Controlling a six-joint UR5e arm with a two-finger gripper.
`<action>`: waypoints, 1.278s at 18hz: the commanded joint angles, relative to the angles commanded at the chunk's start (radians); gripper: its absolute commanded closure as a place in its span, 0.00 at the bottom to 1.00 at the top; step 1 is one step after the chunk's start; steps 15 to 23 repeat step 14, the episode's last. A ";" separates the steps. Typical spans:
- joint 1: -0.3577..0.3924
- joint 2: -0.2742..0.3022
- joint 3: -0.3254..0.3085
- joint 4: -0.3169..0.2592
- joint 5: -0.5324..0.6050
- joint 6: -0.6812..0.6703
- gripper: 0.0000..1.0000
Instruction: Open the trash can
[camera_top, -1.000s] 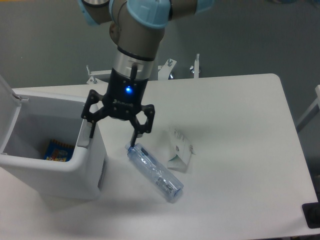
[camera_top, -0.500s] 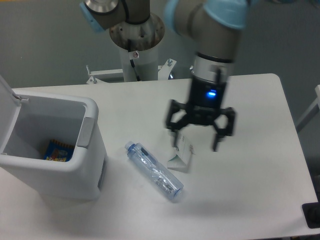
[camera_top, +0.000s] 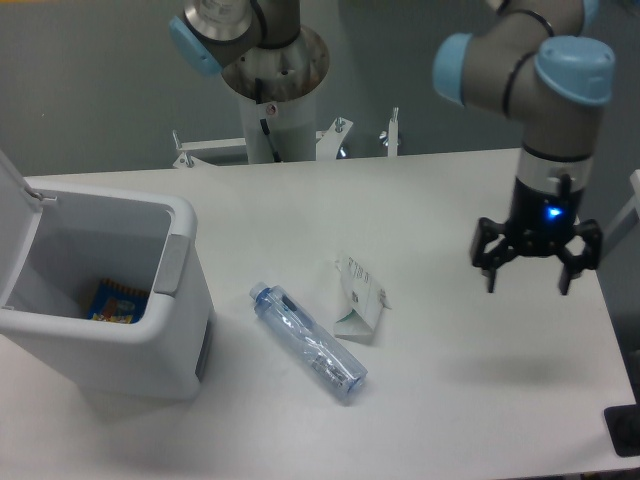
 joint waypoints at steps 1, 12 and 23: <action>0.000 -0.011 0.009 -0.008 0.026 0.046 0.00; -0.041 -0.008 -0.007 -0.129 0.197 0.229 0.00; -0.041 -0.006 -0.014 -0.126 0.197 0.229 0.00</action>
